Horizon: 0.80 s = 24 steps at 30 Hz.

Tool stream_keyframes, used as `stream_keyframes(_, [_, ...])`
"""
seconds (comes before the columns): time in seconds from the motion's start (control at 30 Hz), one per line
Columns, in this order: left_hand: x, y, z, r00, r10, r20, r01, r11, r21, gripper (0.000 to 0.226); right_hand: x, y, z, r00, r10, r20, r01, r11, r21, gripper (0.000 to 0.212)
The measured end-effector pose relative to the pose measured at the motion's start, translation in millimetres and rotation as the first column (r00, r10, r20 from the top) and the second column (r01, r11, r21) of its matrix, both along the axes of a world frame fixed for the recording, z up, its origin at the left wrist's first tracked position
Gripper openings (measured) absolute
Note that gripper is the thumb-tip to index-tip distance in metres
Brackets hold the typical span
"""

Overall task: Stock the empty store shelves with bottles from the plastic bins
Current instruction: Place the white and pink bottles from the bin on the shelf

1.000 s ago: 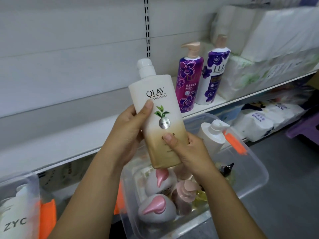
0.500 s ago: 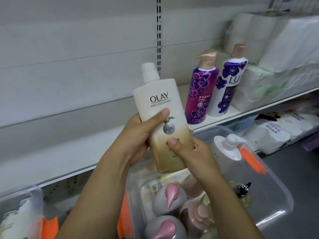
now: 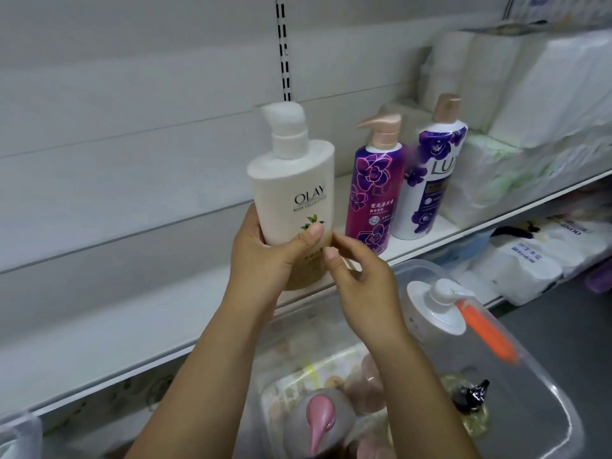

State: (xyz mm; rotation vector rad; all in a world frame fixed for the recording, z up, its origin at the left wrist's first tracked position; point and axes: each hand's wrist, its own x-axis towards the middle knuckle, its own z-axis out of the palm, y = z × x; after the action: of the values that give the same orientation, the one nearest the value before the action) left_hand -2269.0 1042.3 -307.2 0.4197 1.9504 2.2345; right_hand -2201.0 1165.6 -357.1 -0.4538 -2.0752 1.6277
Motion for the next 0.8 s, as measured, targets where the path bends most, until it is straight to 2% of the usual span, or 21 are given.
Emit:
stream_keyframes(0.1, [-7.3,1.8,-12.5,0.999,-0.045,-0.014,0.044,0.993,-0.107,0.059,-4.3,8.2,-9.2,0.999,0.023,0.047,-0.024,1.000,0.017,0.038])
stream_keyframes(0.27, [-20.1,-4.4,-24.1,0.987,-0.157,0.025,0.159,0.978,-0.133,0.061,-6.6,19.0,-15.6,0.993,0.041,0.114,-0.050,0.996,0.079,0.041])
stream_keyframes(0.37, [-22.3,-15.9,-34.3,0.974,-0.220,0.047,0.222,0.912,-0.345,0.061,-5.3,20.8,-19.7,0.969,-0.006,0.247,-0.054,0.970,0.237,0.046])
stream_keyframes(0.47, [-21.8,-22.6,-42.9,0.987,-0.157,-0.011,0.129,0.844,-0.520,0.062,-2.3,21.1,-23.7,0.947,-0.083,0.309,-0.038,0.930,0.367,0.042])
stream_keyframes(0.57, [-19.4,-19.3,-43.6,0.991,-0.127,-0.048,0.082,0.841,-0.534,0.061,-1.7,26.8,-26.5,0.930,-0.143,0.337,-0.042,0.873,0.486,0.039])
stream_keyframes(0.8, [-18.2,-3.7,-52.0,0.990,-0.140,0.002,0.127,0.895,-0.427,0.062,0.7,27.7,-24.8,0.940,-0.121,0.319,-0.040,0.890,0.454,0.038])
